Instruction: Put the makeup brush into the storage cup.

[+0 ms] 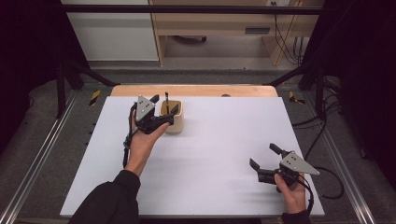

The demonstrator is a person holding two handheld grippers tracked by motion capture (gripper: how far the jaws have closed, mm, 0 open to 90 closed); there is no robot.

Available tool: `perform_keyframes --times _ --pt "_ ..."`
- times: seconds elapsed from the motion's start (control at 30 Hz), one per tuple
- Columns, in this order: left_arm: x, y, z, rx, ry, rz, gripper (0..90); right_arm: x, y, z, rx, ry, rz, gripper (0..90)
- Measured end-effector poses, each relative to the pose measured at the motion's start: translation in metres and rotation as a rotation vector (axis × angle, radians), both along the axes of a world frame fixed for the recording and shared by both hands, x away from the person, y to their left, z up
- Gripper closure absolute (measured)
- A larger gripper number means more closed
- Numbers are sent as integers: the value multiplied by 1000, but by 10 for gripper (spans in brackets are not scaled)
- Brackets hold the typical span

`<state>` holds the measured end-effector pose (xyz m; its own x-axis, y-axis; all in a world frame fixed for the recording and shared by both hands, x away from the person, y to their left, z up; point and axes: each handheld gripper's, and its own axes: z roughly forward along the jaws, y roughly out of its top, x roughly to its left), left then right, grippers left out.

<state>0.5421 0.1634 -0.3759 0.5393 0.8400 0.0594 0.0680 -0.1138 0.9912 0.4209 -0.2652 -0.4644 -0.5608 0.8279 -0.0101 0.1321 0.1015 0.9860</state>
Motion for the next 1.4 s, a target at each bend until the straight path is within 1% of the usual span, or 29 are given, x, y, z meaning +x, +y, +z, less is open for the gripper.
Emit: perform_keyframes --times 0.13,0.17,0.3,0.33,0.4,0.5,0.6,0.67,0.73,0.8,0.83,0.9,0.97,1.03,1.17,1.27,1.4 --pt "-6 0 3 -4 3 -38 90 0 0 0 5 1 0 41" --pt "-8 1 3 -5 -1 -46 74 0 0 0 -1 0 1 41" --pt "-15 1 3 6 -3 -75 41 0 0 -1 -4 -3 4 41" --pt "-17 1 2 16 -7 -82 37 0 1 0 -2 -1 4 41" --pt "-22 1 -2 21 -8 -97 34 0 1 0 -1 -2 5 41" --pt "-27 0 -6 15 -9 -116 30 0 0 0 -3 -3 5 40" --pt "-30 -2 -7 19 -3 -139 27 0 1 0 -4 1 3 40" --pt "-32 -2 -6 32 -4 -146 27 0 1 0 -4 0 3 40" --pt "-34 -1 -5 26 -4 -161 27 -1 1 0 -4 0 2 39" --pt "-36 -1 -6 15 5 -203 27 0 1 0 -2 0 0 38" --pt "-37 -1 -6 23 8 -214 27 0 1 0 -2 1 3 38" --pt "-39 -2 -8 38 8 -226 27 0 1 0 -3 2 5 38" --pt "-41 -1 -10 34 11 -231 24 0 0 0 -5 -3 2 38" --pt "-43 0 -12 33 17 -239 17 0 0 0 -4 1 -2 35" --pt "-44 3 -16 42 21 -241 9 0 1 0 -3 2 -1 34" --pt "-45 4 -19 34 28 -242 9 0 1 0 -5 1 0 34" --pt "-50 4 -24 30 20 -254 8 0 1 -1 -7 6 1 34"
